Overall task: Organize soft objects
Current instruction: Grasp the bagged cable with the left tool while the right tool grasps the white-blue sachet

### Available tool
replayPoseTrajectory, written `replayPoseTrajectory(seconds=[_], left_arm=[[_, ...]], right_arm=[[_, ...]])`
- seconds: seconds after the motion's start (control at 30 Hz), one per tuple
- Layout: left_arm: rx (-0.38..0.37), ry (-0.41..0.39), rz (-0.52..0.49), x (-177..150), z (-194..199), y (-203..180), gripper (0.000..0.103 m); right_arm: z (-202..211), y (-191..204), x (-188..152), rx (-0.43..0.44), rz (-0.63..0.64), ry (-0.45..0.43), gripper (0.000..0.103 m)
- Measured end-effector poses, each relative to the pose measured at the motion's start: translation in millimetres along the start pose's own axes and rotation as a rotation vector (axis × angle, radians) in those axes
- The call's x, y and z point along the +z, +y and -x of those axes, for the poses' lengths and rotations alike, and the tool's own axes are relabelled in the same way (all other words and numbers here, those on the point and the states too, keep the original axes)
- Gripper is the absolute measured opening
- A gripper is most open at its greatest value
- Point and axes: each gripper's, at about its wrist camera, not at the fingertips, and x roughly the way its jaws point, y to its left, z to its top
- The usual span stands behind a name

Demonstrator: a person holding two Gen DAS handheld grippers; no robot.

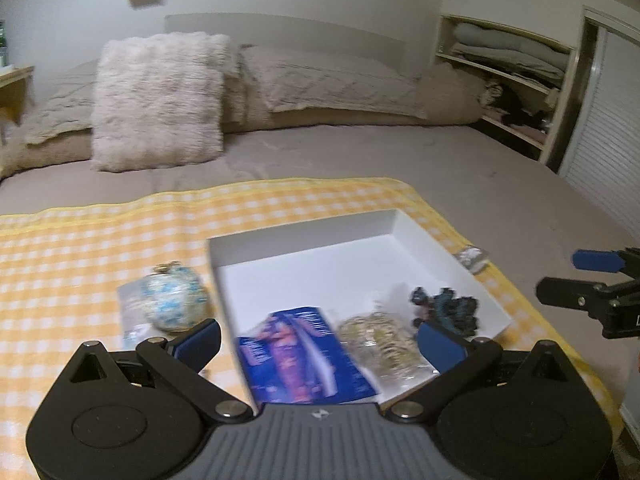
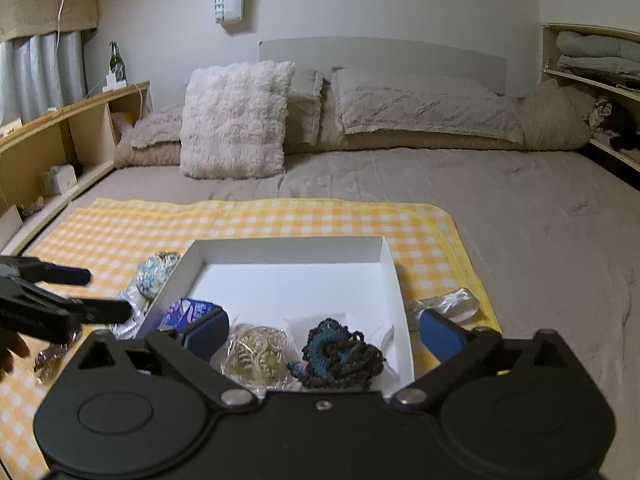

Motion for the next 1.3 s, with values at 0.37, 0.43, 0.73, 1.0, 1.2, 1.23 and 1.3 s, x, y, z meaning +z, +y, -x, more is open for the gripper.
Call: replayPoseTrajectory(seconds=[0.37,0.43,0.73,1.0,1.2,1.23,1.3], left_arm=[[0.118,-0.032,0.018,-7,44,54,0.103],[0.134,-0.04,0.023,-7,53,64,0.103],[0.198,-0.012,0.09,-23,82,110,0.103],[0.207,0.096,0.222,-49,71,152,0.103],[0.259,0.204,0.275,-65,46,172,0.103],[0.266,0.215,0.265,-68,43,172,0.103],[0.273,0.238,0.226,-71,34,173,0.103]], right_arm=[[-12,24,3,0.026,0.016,-0.008,0.103],[-14,31,6,0.04,0.018,-0.016,0.103],[-30,71,19,0.13,0.066,-0.041,0.103],[-57,117,25,0.176,0.176,-0.043,0.103],[-82,161,24,0.222,0.321,-0.035,0.103],[-87,171,23,0.235,0.359,-0.027,0.103],[-97,189,20,0.254,0.435,-0.007,0.103]])
